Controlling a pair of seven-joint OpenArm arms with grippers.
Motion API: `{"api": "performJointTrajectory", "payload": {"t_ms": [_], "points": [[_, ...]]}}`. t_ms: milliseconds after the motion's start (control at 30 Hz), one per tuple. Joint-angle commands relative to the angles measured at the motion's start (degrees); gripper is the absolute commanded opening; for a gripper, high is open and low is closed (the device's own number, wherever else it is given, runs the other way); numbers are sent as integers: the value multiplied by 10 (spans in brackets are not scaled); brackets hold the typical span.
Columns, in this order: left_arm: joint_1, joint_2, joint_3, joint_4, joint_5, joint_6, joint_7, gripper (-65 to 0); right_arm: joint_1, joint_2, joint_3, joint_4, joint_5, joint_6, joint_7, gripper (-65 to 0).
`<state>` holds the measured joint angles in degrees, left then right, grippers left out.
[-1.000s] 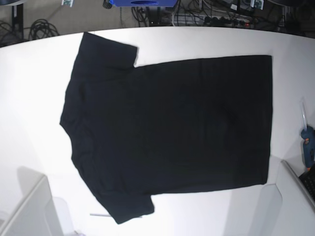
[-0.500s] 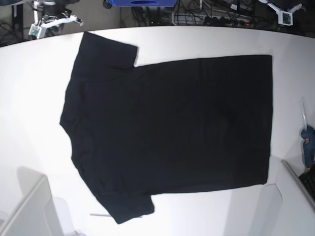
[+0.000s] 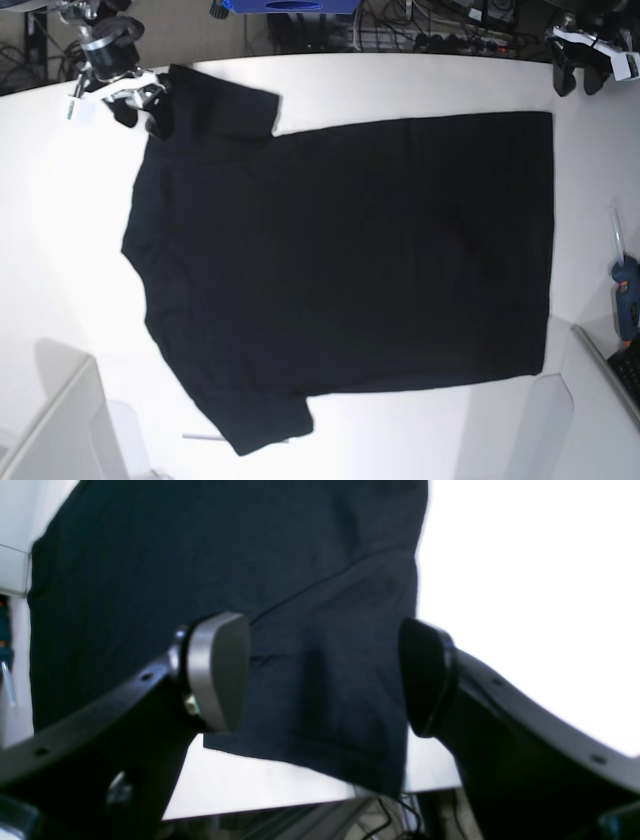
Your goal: Fold the T-shirt properly
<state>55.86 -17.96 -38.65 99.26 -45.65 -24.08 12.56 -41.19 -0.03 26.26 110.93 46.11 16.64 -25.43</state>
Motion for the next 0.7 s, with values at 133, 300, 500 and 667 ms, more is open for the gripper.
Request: {"api": "performJointTrajectory", "payload": {"t_ms": [133,300,500,667], "points": [[-75,-3,-108,-78,-72,-96,165,-281,35,6,21,-45,6,7,-27,-225],[-133,10,-187,-121,-30,-159,246,-288,71,6,49,-103,5,8,-56,-225],[-159,38,-203,-116,45,-159,244,-290,78,31,26,-138,5,8,-57,-224],[-174,44,-201,-116,49,-159,245,-290,73,29,-5,-146,5,8,-58,-224]]}}
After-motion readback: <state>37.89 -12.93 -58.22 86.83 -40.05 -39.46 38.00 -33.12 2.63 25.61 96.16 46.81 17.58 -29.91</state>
